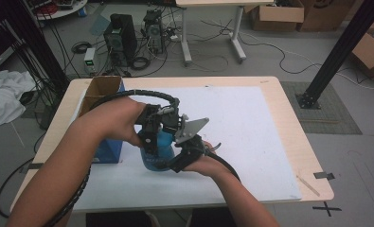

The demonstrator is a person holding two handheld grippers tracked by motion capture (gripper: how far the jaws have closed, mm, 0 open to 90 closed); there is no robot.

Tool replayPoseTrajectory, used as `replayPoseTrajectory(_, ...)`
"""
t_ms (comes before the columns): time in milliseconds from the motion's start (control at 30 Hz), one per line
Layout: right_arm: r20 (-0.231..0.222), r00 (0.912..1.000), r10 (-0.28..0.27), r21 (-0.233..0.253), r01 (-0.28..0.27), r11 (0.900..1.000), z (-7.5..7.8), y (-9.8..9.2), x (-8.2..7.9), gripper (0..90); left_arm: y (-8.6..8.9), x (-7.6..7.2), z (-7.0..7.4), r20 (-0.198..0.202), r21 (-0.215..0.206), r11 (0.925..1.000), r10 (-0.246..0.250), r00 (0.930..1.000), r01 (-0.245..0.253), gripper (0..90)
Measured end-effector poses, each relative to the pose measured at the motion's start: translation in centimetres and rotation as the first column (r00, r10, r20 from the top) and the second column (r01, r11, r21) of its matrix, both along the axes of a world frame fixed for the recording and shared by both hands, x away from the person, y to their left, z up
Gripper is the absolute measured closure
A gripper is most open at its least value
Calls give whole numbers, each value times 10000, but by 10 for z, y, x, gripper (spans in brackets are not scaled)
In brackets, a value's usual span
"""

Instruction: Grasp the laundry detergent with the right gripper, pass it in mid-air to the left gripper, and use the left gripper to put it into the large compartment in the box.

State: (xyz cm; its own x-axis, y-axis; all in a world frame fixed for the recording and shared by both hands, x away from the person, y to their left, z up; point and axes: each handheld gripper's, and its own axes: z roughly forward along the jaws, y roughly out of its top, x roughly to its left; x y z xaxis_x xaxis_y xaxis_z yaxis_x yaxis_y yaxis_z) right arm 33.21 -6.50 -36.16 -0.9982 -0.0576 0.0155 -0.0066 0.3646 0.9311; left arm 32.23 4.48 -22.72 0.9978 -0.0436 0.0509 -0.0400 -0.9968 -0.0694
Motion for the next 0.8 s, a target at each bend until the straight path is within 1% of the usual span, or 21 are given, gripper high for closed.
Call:
replayPoseTrajectory(67,-119,9999,67,-26,-67,10000,-1,-3,1,240,1,1,1,-80,-52,10000,54,10000,-54,386)
replayPoseTrajectory(100,-23,10000,86,5,-86,10000,-1,-4,1,233,2,2,1,-90,-35,10000,83,9999,-83,386)
replayPoseTrajectory(133,-54,10000,64,-47,-64,10000,-1,-6,1,217,3,3,1,-108,-85,9999,140,9998,-141,386)
replayPoseTrajectory(200,-167,9998,97,-99,-99,9999,0,-10,1,203,5,6,4,-207,-118,9994,325,9993,-328,386)
replayPoseTrajectory(233,-140,9998,140,-119,-142,9998,1,-12,2,186,7,8,5,-253,-129,9989,448,9987,-452,385)
replayPoseTrajectory(300,-262,9995,179,-331,-187,9993,3,-16,3,153,10,12,7,-269,-161,9977,655,9975,-660,385)
replayPoseTrajectory(400,-201,9997,117,-549,-128,9984,7,-22,5,140,13,17,10,-219,-52,9965,831,9963,-832,384)
replayPoseTrajectory(533,-61,10000,42,-713,-47,9974,15,-31,7,139,17,24,16,-242,83,9933,1153,9930,-1151,384)
replayPoseTrajectory(633,-140,9998,117,-937,-130,9955,20,-36,10,123,21,29,22,-322,62,9894,1453,9889,-1452,383)
replayPoseTrajectory(733,-68,9997,216,-1452,-224,9892,27,-39,13,77,26,34,30,-388,27,9836,1801,9829,-1802,383)
replayPoseTrajectory(800,9,9998,175,-1758,-171,9843,31,-41,15,61,29,37,36,-401,-11,9788,2048,9780,-2050,383)
